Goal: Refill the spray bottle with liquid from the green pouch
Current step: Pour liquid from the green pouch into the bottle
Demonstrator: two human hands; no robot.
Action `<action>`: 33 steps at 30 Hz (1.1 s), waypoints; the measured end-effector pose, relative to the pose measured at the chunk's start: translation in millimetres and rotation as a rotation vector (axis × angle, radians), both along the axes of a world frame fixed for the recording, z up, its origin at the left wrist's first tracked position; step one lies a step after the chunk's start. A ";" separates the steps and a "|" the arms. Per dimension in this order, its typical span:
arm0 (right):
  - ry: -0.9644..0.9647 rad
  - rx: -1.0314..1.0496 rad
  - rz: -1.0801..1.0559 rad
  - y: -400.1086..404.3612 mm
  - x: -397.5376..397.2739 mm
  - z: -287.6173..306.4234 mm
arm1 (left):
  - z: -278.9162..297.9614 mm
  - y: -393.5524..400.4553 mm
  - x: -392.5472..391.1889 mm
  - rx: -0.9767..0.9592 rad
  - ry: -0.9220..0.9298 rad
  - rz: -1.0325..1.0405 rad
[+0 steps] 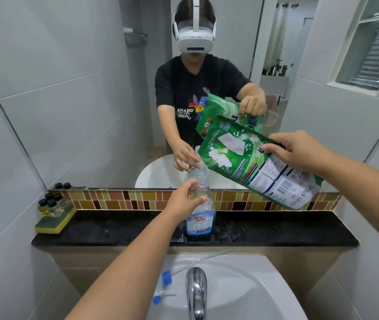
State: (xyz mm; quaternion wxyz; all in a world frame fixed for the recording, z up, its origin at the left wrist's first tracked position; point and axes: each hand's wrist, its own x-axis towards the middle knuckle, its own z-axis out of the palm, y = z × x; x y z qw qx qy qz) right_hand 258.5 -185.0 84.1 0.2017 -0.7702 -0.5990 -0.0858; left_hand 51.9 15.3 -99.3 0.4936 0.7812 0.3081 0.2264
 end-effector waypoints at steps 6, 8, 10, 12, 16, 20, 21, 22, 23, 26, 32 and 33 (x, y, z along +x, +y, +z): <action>-0.102 -0.071 0.039 15.1 -5.8 24.9 | -1.1 -0.4 -0.2 -0.028 -0.008 0.012; -0.101 -0.093 0.052 18.0 -6.5 28.1 | -1.5 -1.4 -0.5 -0.036 -0.019 0.015; -0.113 -0.112 0.064 20.4 -6.2 30.2 | -1.5 -1.8 -0.2 -0.043 -0.024 0.016; -0.138 -0.114 0.090 22.2 -6.5 33.2 | -1.8 -1.7 0.2 -0.049 -0.025 0.018; -0.164 -0.110 0.135 24.3 -7.3 38.6 | -2.7 -1.2 0.4 -0.047 -0.025 0.023; -0.213 -0.133 0.145 26.6 -8.5 43.6 | -4.8 -1.2 0.5 -0.050 -0.035 0.026; -0.219 -0.139 0.150 27.1 -8.8 44.4 | -5.1 -1.0 0.5 -0.050 -0.033 0.026; -0.224 -0.145 0.154 27.7 -9.3 45.0 | -5.4 -0.7 0.7 -0.049 -0.031 0.026; -0.229 -0.152 0.157 28.5 -10.0 45.6 | -5.6 -0.5 0.8 -0.048 -0.031 0.026; -0.253 -0.183 0.147 30.4 -13.2 47.7 | -6.0 -0.9 0.5 -0.046 -0.033 0.026; -0.292 -0.227 0.120 33.2 -17.2 51.9 | -5.9 -0.3 0.5 -0.047 -0.033 0.021; -0.294 -0.233 0.111 33.7 -17.8 52.7 | -5.8 -0.2 0.5 -0.048 -0.033 0.021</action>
